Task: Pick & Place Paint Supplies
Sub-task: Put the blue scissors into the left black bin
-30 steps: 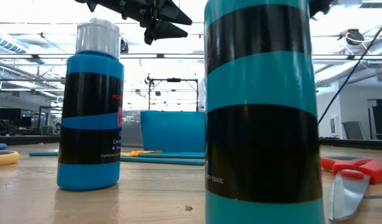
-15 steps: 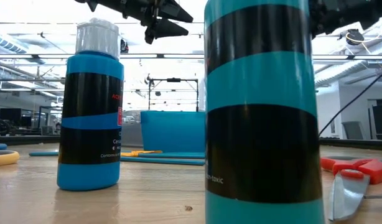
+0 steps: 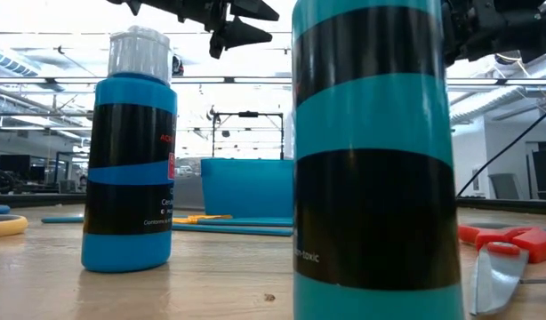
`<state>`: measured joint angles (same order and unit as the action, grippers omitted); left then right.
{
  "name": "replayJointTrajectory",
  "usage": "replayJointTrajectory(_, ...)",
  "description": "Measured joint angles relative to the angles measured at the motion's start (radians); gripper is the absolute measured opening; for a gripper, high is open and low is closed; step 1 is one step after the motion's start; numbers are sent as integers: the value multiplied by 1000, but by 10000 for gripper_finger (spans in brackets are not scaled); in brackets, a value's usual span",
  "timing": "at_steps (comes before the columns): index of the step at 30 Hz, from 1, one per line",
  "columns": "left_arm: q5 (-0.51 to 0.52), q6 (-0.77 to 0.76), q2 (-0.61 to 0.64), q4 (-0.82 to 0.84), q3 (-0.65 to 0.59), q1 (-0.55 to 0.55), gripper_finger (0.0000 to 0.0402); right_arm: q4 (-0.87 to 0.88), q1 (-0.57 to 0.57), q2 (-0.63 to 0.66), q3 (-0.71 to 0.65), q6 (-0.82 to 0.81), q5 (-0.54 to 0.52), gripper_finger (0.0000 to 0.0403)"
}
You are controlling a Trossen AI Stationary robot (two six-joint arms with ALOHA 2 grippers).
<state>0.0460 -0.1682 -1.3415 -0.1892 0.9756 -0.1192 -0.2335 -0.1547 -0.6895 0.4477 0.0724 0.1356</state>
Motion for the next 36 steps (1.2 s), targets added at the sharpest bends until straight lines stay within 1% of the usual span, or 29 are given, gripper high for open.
replayJointTrajectory(3,3,-16,-12,-9,0,15,225,-16,0,0,0,0,0,212)
replayJointTrajectory(11,6,89,-45,-109,0,68,225,-71,0,-1,0,-16,-1,212)
replayJointTrajectory(22,6,76,-49,-120,0,83,225,-81,0,-1,0,-44,0,212)
replayJointTrajectory(25,6,69,-49,-121,0,83,225,-69,0,-1,0,-78,2,212)
replayJointTrajectory(27,6,58,-49,-121,0,83,225,-64,-1,-1,0,-91,50,212)
replayJointTrajectory(33,6,55,-49,-121,0,83,225,-65,-1,-12,0,-91,355,212)
replayJointTrajectory(36,6,55,-49,-121,0,83,225,-71,-1,-12,0,-104,455,212)
